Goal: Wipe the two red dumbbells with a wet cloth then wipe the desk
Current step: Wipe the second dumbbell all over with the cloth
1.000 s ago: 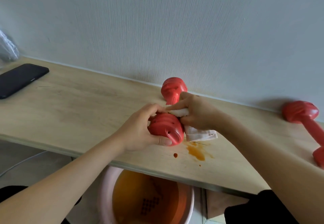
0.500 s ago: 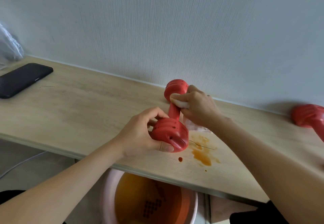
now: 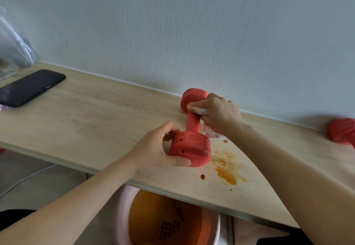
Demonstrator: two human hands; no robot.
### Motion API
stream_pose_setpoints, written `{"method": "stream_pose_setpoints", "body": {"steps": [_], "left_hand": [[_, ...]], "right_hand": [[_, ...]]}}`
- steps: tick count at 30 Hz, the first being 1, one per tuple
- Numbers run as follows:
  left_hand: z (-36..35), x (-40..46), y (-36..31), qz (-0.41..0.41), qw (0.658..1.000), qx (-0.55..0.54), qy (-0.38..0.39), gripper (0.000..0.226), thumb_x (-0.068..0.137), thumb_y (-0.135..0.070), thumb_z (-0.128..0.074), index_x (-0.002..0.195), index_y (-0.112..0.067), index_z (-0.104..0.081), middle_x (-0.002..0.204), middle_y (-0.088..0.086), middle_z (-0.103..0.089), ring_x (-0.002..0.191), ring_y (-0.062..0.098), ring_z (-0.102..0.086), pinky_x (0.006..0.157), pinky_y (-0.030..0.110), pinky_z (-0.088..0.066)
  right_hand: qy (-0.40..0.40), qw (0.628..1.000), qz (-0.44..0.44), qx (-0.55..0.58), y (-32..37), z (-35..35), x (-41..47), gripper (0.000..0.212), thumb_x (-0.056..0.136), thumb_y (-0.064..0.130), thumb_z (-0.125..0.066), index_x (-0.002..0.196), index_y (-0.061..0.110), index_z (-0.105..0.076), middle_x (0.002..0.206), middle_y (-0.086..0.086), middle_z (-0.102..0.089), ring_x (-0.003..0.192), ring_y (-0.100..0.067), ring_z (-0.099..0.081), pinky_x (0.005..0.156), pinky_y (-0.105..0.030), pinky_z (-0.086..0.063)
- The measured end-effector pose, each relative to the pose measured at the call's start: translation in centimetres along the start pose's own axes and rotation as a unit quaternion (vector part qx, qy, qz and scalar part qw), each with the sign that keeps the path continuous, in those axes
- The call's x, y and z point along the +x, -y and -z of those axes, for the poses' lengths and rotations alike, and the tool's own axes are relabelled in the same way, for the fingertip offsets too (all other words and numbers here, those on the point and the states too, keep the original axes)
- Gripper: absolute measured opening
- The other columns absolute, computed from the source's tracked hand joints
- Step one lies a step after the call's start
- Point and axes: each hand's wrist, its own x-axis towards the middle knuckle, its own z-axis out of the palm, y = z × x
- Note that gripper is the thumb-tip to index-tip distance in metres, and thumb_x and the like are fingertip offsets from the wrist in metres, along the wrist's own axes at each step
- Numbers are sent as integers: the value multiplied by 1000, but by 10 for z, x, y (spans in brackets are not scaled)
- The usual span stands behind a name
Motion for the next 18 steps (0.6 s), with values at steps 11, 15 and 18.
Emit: {"method": "stream_pose_setpoints", "body": {"steps": [11, 15, 18], "left_hand": [[-5, 1, -14, -39, 996, 57, -57, 62, 51, -29, -90, 99, -41, -53, 104, -14, -59, 94, -3, -57, 80, 10, -47], [-7, 1, -14, -26, 997, 47, -54, 66, 47, -26, -92, 98, -40, -55, 101, -15, -60, 92, -3, -58, 76, 10, -49], [-6, 2, -17, -14, 998, 44, -45, 64, 43, -24, -94, 96, -36, -60, 92, -16, -63, 87, -1, -60, 73, 13, -52]], "right_hand": [[77, 996, 40, 30, -1, 19, -13, 39, 85, 24, -60, 116, 47, -60, 96, 4, -55, 93, -20, -56, 71, -32, -38], [148, 976, 109, 116, -5, 27, -42, 51, 76, 9, -65, 112, 46, -62, 84, 10, -54, 78, -8, -52, 72, -24, -40], [146, 972, 68, 169, -9, 31, -40, 47, 73, 10, -73, 100, 47, -67, 80, 19, -61, 80, -3, -58, 73, -22, -46]]}}
